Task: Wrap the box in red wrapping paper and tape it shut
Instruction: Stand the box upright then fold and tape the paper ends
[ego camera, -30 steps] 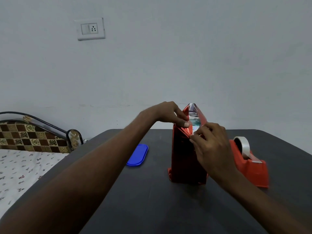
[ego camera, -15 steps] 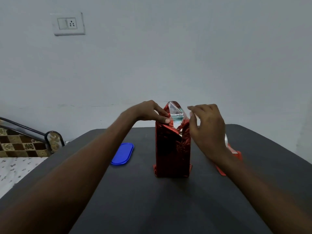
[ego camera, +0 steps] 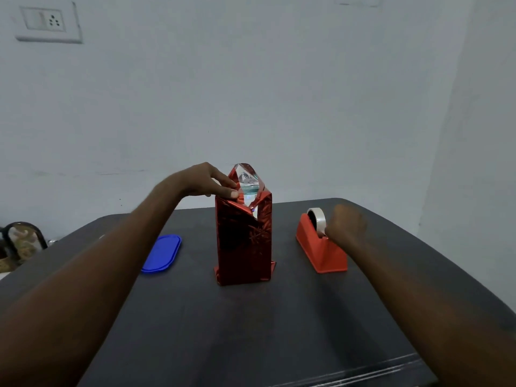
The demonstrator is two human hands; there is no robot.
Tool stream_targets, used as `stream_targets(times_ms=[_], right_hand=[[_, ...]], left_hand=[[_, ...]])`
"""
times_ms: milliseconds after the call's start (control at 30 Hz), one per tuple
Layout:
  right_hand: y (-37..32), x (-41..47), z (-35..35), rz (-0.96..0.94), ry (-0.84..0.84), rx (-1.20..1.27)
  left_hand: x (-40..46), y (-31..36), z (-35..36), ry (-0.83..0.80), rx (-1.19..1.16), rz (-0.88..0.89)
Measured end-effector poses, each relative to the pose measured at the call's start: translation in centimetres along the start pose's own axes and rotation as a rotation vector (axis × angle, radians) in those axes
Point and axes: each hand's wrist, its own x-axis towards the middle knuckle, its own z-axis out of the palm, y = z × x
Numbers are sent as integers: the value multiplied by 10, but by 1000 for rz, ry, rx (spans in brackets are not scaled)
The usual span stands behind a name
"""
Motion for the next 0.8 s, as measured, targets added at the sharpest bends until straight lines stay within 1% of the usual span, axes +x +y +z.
stream_targets(times_ms=[67,133,200,333,400,500,600,667,700,800], right_hand=[[8,4,3,42,-39,49],[13,9,5,114,-102,151],[14,12,2,193,-154,285],[14,18,-3,325,-315,585],[12,19,-6,384,-297,688],[7,16,-9,388,-264,806],[14,5,-1,465,-147,972],[19,-6,13,534,-100,1079],[24,-12,20,568,-71,1097],[38,-26,45,655,-16,1025]], left_hand=[[-1,2,1,-1,-5,-9],[-2,4,1,11,-8,-40],[-1,3,1,20,2,-44],[-2,3,2,27,0,-50],[-2,4,2,23,7,-47],[-1,2,2,30,1,-52],[0,2,3,16,-31,-45],[-1,-1,0,20,-23,-46],[1,-2,1,20,-18,-48],[4,-5,1,25,-3,-57]])
